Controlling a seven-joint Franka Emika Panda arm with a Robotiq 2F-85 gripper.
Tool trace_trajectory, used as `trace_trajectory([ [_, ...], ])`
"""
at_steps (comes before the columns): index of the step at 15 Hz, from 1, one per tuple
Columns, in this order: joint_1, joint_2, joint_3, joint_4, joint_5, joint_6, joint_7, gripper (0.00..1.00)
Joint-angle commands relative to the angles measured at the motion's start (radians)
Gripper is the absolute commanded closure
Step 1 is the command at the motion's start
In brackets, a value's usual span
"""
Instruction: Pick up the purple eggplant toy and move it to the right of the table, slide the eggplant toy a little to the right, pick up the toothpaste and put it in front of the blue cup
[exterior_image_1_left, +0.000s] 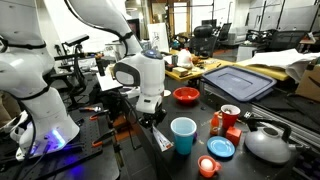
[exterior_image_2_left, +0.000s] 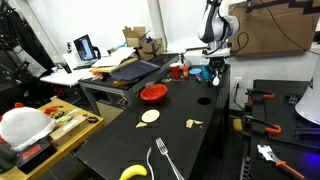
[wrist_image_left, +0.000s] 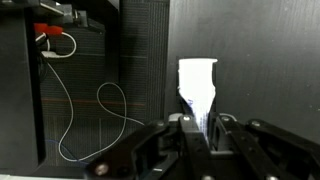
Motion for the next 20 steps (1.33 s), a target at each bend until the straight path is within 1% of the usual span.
trace_trajectory([
  [1, -0.013, 0.017, -0.022, 0.018, 0.022, -0.002, -0.045, 0.96],
  [10, -0.046, 0.067, -0.031, 0.065, 0.051, 0.003, -0.063, 0.96],
  [20, -0.072, 0.137, -0.049, 0.139, 0.044, 0.001, -0.064, 0.96],
])
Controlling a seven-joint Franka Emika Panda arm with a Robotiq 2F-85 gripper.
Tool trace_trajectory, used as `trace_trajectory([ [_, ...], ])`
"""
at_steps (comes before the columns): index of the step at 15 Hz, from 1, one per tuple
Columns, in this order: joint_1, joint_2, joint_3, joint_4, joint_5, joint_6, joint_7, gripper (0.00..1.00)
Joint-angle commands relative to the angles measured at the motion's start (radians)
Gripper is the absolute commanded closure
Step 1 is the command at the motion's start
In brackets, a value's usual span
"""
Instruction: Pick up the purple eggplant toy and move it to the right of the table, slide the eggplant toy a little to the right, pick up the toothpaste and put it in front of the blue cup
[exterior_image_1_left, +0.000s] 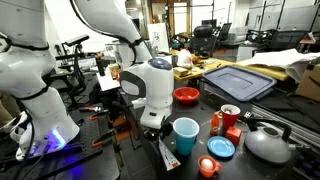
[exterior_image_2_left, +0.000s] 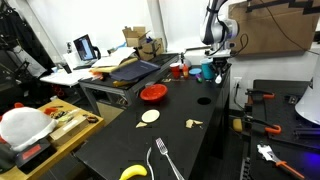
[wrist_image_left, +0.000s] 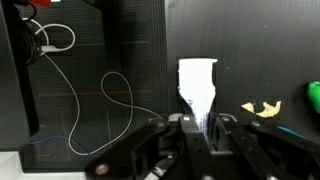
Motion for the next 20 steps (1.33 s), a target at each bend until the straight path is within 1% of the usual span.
trace_trajectory([
  [1, -0.011, 0.019, -0.003, 0.032, 0.023, -0.001, -0.046, 0.58],
  [2, -0.013, 0.022, 0.0, 0.035, 0.025, -0.001, -0.049, 0.57],
  [5, -0.01, 0.018, 0.01, 0.036, 0.031, 0.004, -0.07, 0.37],
  [8, 0.006, -0.015, 0.032, 0.016, 0.04, 0.016, -0.108, 0.13],
  [10, 0.021, -0.04, 0.052, 0.002, 0.044, 0.024, -0.141, 0.01],
  [15, 0.077, -0.12, 0.114, -0.034, 0.051, 0.026, -0.202, 0.0],
  [20, 0.138, -0.185, 0.201, -0.052, 0.082, 0.0, -0.282, 0.0],
])
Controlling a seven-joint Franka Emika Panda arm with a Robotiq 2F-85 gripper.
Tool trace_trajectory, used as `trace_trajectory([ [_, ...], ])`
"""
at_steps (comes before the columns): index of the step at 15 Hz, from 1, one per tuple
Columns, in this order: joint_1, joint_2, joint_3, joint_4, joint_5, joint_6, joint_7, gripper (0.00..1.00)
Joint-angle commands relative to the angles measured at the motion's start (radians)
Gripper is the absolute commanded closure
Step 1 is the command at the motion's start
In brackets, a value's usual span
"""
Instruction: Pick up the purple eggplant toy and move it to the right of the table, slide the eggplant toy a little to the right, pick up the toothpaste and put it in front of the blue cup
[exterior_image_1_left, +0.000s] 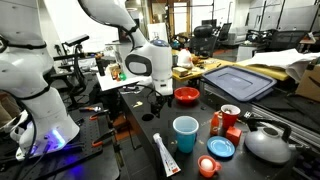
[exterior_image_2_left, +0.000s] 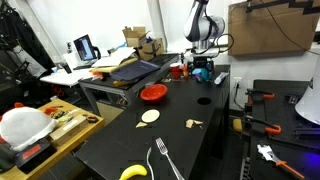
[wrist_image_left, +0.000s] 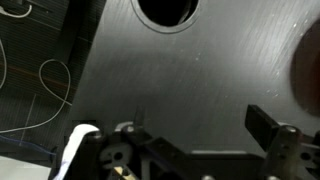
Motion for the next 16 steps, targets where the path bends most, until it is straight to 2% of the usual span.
trace_trajectory([
  [1, 0.04, -0.077, 0.054, -0.041, 0.042, -0.016, -0.087, 0.0],
  [7, 0.131, -0.115, 0.113, -0.013, -0.02, -0.065, -0.143, 0.0],
  [16, 0.233, -0.191, 0.13, 0.026, -0.256, -0.214, -0.147, 0.0],
])
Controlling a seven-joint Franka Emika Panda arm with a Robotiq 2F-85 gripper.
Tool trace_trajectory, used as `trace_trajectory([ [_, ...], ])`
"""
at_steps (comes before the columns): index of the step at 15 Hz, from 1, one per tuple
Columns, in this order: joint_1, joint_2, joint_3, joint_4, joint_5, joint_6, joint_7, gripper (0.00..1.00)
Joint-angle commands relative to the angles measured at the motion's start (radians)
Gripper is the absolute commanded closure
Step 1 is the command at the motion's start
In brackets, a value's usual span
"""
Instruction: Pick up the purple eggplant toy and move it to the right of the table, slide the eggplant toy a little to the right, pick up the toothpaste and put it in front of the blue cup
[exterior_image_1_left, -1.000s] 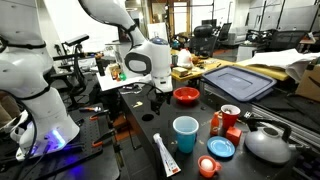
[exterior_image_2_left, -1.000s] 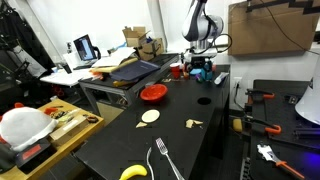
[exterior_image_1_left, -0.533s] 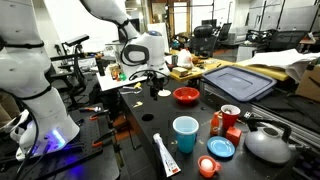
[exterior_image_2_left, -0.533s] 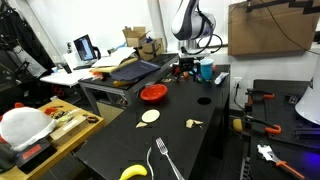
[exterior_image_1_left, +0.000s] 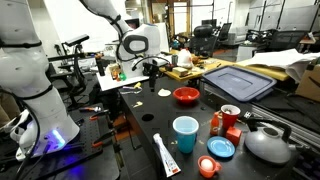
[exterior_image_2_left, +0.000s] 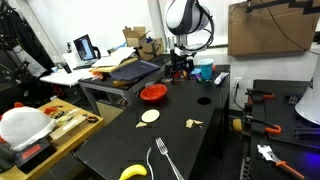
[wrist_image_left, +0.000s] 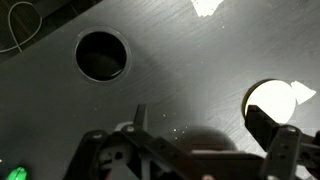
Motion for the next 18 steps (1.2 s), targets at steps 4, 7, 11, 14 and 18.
trace_trajectory([
  [4, 0.046, -0.098, 0.015, 0.049, -0.158, -0.189, -0.009, 0.0],
  [7, 0.062, -0.134, 0.036, 0.102, -0.222, -0.321, -0.002, 0.0],
  [11, 0.077, -0.169, 0.067, 0.19, -0.26, -0.517, -0.027, 0.0],
  [14, 0.092, -0.183, 0.091, 0.258, -0.28, -0.628, -0.024, 0.0],
  [18, 0.108, -0.198, 0.114, 0.335, -0.284, -0.723, -0.015, 0.0],
])
